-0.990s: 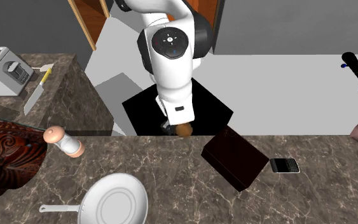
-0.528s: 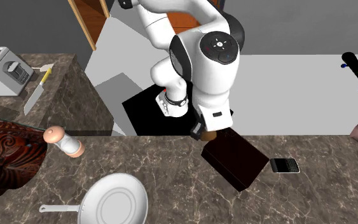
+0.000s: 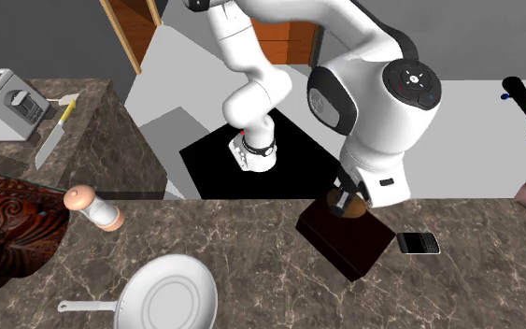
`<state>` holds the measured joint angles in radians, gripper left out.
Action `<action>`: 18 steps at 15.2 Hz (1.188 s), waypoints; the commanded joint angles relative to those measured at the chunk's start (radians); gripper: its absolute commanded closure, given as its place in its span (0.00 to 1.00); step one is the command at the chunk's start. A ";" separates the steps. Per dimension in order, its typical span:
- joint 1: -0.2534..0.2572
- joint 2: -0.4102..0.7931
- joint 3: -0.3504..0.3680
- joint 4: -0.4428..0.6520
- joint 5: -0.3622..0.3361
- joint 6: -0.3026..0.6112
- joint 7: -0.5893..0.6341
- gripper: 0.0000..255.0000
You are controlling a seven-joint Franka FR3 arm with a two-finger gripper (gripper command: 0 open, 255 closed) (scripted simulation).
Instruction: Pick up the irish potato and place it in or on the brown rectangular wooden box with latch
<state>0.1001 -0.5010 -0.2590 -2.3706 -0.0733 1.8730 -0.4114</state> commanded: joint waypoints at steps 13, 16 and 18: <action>0.021 0.105 0.002 -0.079 0.024 0.184 0.014 1.00; 0.021 0.114 0.001 -0.096 0.025 0.210 0.011 1.00; 0.021 0.115 0.001 -0.096 0.025 0.210 0.011 1.00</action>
<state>0.1217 -0.3936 -0.2563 -2.4564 -0.0476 2.0827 -0.3996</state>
